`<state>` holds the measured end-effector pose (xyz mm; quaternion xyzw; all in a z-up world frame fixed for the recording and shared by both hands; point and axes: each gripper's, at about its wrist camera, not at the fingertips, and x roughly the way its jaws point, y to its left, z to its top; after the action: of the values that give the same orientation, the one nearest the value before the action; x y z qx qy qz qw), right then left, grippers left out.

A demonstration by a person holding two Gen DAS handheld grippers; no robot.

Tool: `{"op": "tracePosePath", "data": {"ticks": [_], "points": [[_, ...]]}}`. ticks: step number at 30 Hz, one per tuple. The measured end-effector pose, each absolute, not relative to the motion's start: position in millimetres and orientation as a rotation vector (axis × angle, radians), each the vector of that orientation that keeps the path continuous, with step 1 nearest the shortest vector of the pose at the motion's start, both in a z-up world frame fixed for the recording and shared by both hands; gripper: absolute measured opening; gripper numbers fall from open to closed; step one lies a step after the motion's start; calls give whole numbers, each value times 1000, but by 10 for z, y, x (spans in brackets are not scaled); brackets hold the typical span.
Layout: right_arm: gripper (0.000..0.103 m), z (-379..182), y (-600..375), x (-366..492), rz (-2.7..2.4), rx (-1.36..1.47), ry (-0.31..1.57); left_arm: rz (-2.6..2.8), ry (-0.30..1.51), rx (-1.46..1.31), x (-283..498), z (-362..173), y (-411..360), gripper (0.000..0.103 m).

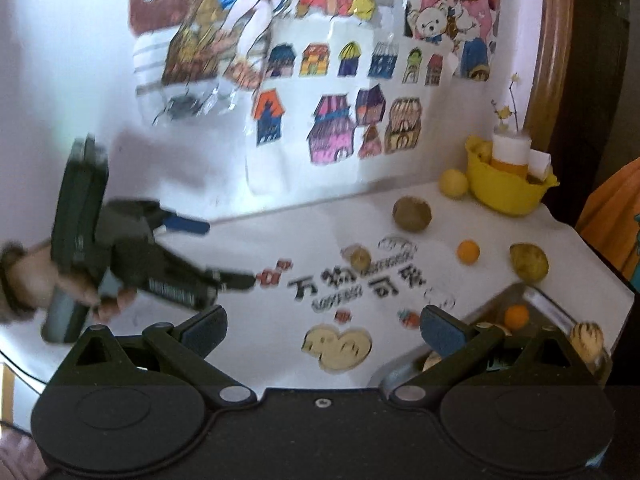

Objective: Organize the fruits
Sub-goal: 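Withdraw both open tools from the tray back over the table, then move the left tool to a small orange while the right tool approaches a brownish-yellow fruit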

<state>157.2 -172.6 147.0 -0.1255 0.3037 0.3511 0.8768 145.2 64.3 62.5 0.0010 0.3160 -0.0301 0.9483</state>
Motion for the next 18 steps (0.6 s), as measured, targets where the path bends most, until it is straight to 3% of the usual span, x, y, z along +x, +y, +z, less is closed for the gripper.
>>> {"op": "tracePosePath", "data": {"ticks": [8,18], "points": [[102,1647,-1916,2294,661,-182,654,-108,607,34,1903,743,408,103],[102,1284,-2444,3677,431,-45,724,-218,554,67,2790,742,-91,103]]}}
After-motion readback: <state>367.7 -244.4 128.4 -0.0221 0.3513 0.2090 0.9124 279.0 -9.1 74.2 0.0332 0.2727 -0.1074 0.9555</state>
